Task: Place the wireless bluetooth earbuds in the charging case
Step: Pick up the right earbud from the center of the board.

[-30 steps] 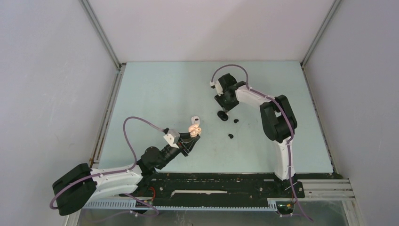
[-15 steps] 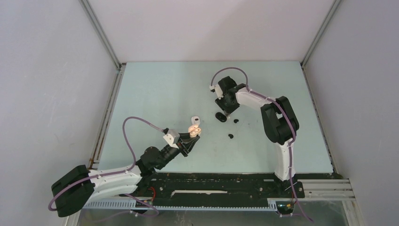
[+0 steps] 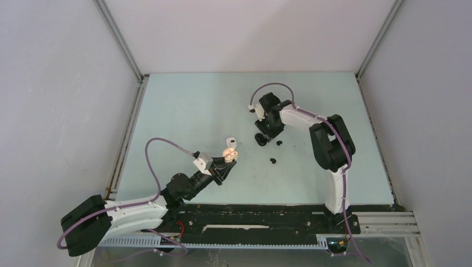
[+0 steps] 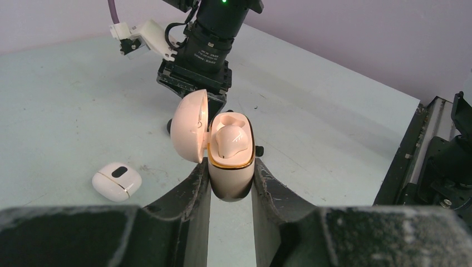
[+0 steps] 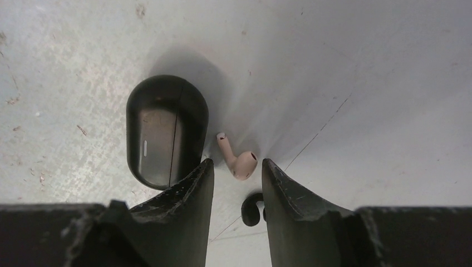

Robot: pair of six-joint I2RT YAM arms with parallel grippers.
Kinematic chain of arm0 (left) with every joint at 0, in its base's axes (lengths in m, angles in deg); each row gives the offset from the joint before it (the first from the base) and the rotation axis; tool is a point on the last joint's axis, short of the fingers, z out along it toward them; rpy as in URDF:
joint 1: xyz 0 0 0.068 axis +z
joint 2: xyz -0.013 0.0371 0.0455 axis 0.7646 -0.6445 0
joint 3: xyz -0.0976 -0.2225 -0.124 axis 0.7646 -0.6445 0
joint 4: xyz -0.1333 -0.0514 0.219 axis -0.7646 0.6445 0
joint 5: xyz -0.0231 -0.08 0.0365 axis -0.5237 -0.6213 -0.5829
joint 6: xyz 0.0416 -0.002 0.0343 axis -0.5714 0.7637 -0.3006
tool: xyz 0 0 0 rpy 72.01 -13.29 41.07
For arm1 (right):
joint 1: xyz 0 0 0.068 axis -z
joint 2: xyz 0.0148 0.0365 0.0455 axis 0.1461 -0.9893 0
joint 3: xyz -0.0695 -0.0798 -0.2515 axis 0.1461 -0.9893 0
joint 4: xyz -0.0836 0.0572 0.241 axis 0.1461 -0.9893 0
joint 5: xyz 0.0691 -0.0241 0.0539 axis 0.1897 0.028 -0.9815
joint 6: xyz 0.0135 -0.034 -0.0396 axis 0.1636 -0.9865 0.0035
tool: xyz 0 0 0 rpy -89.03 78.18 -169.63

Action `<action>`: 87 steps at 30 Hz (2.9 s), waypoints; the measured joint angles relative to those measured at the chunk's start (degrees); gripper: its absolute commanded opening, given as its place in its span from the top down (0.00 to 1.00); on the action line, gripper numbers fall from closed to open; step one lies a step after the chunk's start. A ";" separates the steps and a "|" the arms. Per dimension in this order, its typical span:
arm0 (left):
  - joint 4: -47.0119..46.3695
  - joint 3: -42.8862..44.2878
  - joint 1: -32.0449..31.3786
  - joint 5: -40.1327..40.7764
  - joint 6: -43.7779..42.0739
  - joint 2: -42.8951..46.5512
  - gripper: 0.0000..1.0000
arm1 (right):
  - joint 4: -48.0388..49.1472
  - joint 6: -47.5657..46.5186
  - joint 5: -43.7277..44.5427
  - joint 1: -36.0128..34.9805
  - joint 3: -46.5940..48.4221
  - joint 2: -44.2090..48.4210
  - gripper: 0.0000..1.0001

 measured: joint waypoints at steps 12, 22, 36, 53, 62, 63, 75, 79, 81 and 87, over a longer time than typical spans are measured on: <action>0.00 0.00 0.00 -0.20 0.00 -0.04 1.00 | -0.35 0.90 -3.87 1.29 -0.52 1.75 0.59; 0.96 0.02 0.00 -0.42 0.15 0.00 1.00 | 1.14 1.03 -3.37 2.64 2.89 0.70 0.60; 2.12 0.04 0.00 -0.59 0.15 0.68 1.00 | -1.31 -0.04 -2.40 1.57 4.20 -2.82 0.57; 2.16 0.04 0.00 -1.46 0.59 0.66 1.00 | -1.22 -0.61 -1.42 1.07 2.56 -2.03 0.60; 2.16 0.04 0.00 -1.46 0.59 1.01 1.00 | -1.11 -0.02 -1.38 1.95 1.38 -1.27 0.58; 2.14 0.04 0.00 -1.46 0.59 0.90 1.00 | -1.11 0.02 -1.38 1.97 1.09 -1.07 0.59; 2.03 0.04 0.00 -1.49 0.61 0.17 1.00 | -1.16 0.59 -1.64 2.08 0.87 -0.92 0.80; 2.03 0.04 0.00 -1.49 0.61 0.17 1.00 | -1.18 0.63 -1.92 2.05 0.87 -0.92 0.98; 1.99 0.04 0.00 -1.46 0.61 0.11 1.00 | -1.20 0.50 -2.10 2.01 0.87 -0.74 1.00; 1.11 0.04 0.00 -1.62 0.59 -2.05 1.00 | -2.10 -0.15 -2.54 1.79 -1.66 4.63 1.00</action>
